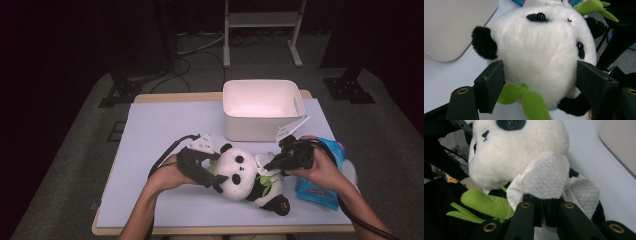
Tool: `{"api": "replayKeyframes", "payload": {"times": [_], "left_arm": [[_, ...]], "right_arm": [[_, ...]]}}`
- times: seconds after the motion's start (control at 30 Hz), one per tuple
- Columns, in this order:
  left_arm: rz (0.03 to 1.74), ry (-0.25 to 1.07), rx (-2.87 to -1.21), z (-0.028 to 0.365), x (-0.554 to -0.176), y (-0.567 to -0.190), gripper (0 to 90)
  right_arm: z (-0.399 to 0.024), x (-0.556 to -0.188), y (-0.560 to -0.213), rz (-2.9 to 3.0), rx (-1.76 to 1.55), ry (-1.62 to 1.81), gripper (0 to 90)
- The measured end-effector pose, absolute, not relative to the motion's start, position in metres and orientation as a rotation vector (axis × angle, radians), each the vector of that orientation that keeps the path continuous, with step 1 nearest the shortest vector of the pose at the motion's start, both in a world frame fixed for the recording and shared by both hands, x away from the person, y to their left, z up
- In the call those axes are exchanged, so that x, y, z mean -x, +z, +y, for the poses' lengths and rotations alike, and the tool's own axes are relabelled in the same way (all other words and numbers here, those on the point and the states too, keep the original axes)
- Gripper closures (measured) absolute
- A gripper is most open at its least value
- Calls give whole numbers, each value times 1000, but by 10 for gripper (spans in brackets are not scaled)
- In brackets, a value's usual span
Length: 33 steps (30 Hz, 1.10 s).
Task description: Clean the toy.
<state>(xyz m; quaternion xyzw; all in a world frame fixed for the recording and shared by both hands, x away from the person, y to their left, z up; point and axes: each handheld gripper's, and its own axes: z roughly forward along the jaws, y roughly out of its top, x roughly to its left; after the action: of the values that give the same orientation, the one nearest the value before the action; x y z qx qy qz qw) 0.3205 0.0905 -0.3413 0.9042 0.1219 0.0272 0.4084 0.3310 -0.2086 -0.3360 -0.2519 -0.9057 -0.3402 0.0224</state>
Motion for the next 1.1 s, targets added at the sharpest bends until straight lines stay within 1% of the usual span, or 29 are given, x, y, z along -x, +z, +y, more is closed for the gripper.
{"api": "replayKeyframes", "payload": {"times": [0.47, 0.7, 1.0, 1.1], "left_arm": [[284, 11, -2276, 93, -323, -343, 253], [249, -24, -2263, 90, -322, -341, 309], [191, -9, -2292, 80, -315, -332, 311], [204, 14, -2315, 79, -314, -332, 308]], "right_arm": [[-222, -329, -339, -2784, 803, -1098, 859], [-227, -331, -341, -2775, 819, -1125, 858], [-234, -344, -346, -2729, 855, -1177, 855], [-234, -347, -348, -2699, 861, -1212, 854]]}}
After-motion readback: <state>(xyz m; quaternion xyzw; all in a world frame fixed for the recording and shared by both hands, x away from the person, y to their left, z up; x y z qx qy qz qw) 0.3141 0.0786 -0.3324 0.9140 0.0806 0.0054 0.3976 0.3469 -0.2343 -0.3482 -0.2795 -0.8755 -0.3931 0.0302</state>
